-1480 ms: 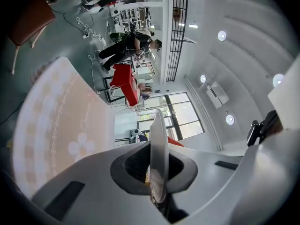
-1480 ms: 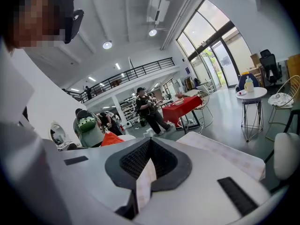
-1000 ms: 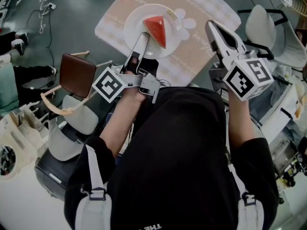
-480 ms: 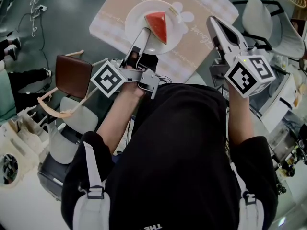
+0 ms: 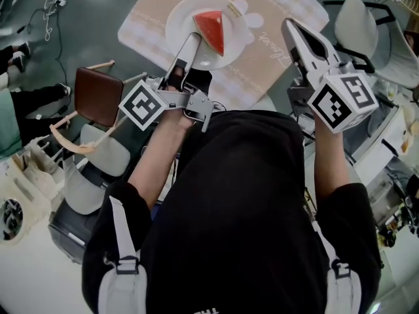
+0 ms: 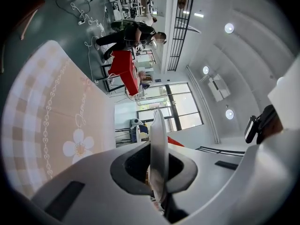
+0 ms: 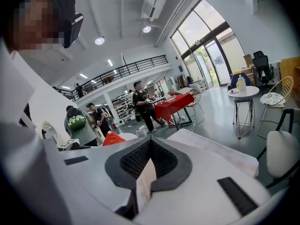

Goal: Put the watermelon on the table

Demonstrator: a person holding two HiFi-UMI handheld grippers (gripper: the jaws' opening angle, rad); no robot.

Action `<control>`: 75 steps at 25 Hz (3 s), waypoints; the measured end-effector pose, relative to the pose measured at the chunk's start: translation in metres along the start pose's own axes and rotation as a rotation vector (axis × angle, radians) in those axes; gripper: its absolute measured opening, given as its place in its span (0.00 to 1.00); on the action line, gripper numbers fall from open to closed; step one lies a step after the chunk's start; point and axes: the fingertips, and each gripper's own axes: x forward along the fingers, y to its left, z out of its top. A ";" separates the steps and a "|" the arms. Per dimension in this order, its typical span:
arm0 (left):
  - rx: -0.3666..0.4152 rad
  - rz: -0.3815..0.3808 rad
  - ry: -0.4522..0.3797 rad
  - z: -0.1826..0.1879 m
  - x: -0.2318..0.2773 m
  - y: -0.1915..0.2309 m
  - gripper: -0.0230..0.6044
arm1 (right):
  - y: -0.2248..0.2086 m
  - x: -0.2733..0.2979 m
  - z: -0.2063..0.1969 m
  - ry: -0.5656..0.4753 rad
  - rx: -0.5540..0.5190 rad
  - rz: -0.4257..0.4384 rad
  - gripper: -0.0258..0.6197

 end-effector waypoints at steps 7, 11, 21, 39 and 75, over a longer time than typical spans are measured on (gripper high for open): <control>0.014 0.031 0.006 -0.004 0.012 0.009 0.06 | -0.022 0.002 0.002 0.010 0.033 0.016 0.06; 0.004 0.054 0.023 -0.009 0.020 0.025 0.06 | -0.031 0.007 0.001 0.013 0.041 0.006 0.06; -0.001 0.063 0.059 -0.014 0.039 0.049 0.06 | -0.051 0.015 -0.014 0.030 0.041 -0.003 0.06; -0.023 0.104 0.126 -0.036 0.055 0.098 0.06 | -0.078 0.031 -0.041 0.084 0.087 -0.054 0.06; -0.014 0.169 0.230 -0.062 0.100 0.218 0.06 | -0.133 0.067 -0.129 0.216 0.241 -0.014 0.06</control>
